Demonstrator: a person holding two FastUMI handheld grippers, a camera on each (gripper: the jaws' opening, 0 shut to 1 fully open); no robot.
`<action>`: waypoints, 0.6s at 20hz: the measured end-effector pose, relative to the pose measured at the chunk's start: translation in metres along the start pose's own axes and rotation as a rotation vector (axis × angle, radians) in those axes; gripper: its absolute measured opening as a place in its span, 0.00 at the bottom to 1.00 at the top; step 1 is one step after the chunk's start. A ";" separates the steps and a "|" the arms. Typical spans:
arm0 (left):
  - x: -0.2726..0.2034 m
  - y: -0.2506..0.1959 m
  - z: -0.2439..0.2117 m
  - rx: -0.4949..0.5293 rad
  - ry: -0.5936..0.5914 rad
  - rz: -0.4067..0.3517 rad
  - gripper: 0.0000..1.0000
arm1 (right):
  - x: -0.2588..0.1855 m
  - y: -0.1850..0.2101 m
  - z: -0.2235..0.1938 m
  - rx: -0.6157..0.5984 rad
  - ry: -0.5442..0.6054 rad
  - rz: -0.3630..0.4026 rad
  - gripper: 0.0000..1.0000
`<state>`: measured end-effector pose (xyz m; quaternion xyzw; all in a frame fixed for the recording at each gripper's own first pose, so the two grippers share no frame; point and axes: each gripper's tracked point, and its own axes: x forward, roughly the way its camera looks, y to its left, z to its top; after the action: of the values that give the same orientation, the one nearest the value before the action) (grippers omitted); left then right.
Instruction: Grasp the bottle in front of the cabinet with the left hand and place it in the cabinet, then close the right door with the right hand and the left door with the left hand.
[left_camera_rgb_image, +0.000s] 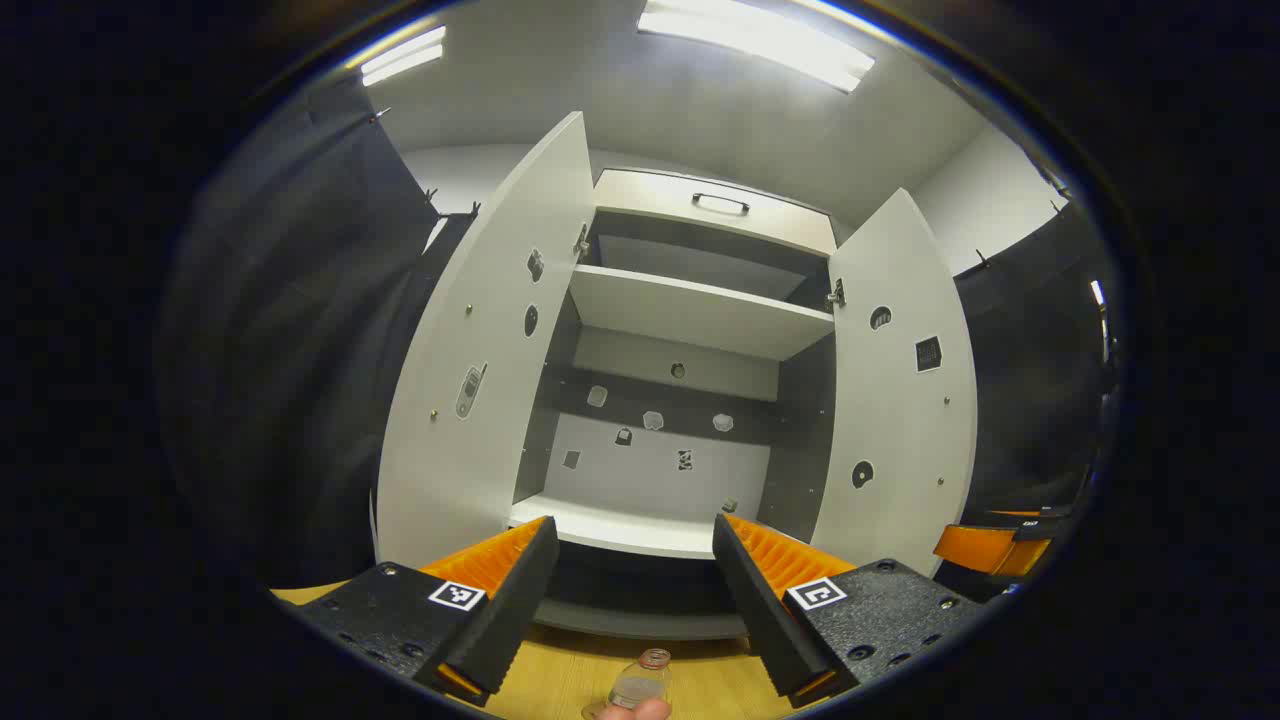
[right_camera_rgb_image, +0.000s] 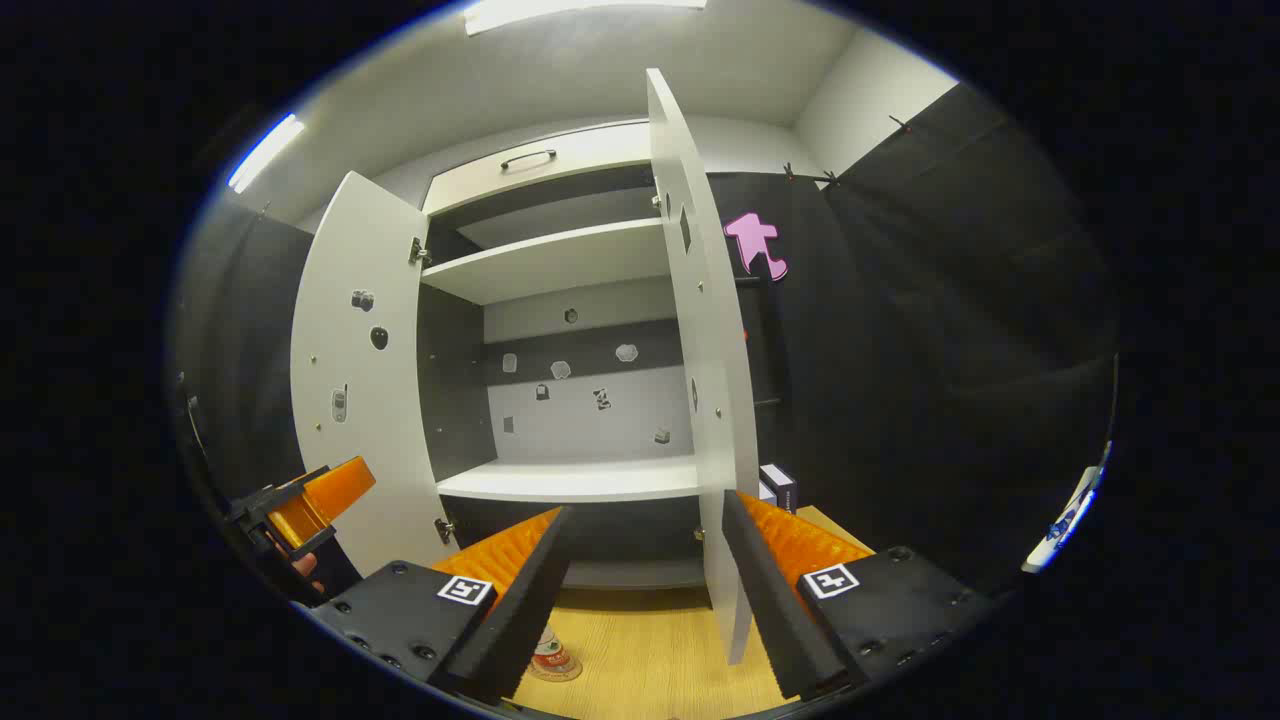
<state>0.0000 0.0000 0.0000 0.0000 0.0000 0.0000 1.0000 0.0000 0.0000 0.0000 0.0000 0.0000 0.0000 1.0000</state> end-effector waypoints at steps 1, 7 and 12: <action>0.000 0.001 0.001 0.002 -0.003 0.003 0.94 | 0.000 0.000 0.001 0.000 -0.003 -0.001 0.97; -0.001 0.007 0.002 0.004 -0.002 0.012 0.94 | 0.001 0.002 0.001 0.008 -0.005 0.003 0.97; 0.002 0.008 0.006 0.008 -0.014 0.009 0.95 | -0.001 0.003 0.002 0.005 -0.011 -0.005 0.97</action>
<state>0.0021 0.0081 0.0058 0.0038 -0.0070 0.0046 1.0000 -0.0006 0.0028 0.0019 0.0025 -0.0053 -0.0024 1.0000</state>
